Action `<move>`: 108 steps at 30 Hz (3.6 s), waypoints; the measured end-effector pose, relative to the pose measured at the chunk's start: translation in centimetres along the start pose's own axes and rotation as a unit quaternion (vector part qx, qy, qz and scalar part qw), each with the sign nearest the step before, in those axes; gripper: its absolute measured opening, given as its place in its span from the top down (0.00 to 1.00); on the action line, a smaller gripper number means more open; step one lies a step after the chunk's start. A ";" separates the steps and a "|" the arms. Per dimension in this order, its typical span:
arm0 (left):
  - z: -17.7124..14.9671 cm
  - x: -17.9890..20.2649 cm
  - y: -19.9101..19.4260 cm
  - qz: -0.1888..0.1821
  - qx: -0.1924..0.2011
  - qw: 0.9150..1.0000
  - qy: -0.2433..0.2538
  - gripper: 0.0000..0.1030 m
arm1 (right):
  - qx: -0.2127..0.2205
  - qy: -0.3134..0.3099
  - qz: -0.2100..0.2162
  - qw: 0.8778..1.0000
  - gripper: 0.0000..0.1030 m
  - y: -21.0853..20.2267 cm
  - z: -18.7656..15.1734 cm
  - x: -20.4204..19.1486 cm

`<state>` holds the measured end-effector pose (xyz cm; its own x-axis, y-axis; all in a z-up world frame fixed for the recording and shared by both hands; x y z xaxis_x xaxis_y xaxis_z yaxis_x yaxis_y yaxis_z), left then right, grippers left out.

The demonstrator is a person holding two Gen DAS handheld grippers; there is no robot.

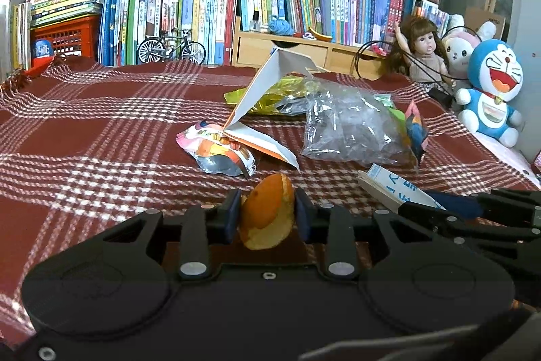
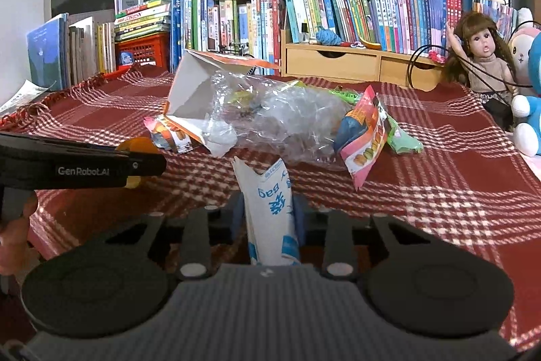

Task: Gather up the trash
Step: 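Lift the peel and packet and carry both over the black bin, then lower both tools into the black bin and open both to drop items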

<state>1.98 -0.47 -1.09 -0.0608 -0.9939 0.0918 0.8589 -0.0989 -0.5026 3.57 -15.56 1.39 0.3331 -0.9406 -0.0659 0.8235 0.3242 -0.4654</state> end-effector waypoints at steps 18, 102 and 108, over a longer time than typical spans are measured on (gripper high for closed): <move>-2.9 0.8 -6.2 -0.027 -0.002 1.000 0.005 0.69 | 0.013 0.003 0.014 1.000 0.65 -4.6 -1.1 -2.8; -27.6 -1.6 -2.1 0.062 -0.351 0.934 -0.026 0.37 | -0.329 0.186 0.041 0.925 0.34 -1.7 -24.2 -6.9; -27.2 -1.8 -2.3 0.069 -0.350 0.934 -0.028 0.33 | -0.328 0.190 0.039 0.924 0.29 -1.7 -24.2 -6.8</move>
<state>-13.75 0.22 -23.53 0.0687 -0.9974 0.0201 0.3135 0.0025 -0.9496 -11.21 -12.15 -18.73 0.0923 -0.9250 -0.3687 0.3058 0.3787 -0.8736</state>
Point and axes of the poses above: each gripper's, at about its wrist camera, not at the fingertips, and y roughly the way its jaws point, x to its right, z to its top, the point moved 3 cm from there along y, roughly the way its jaws point, and after that the axes turned 1 degree about z, right-handed, at the moved point
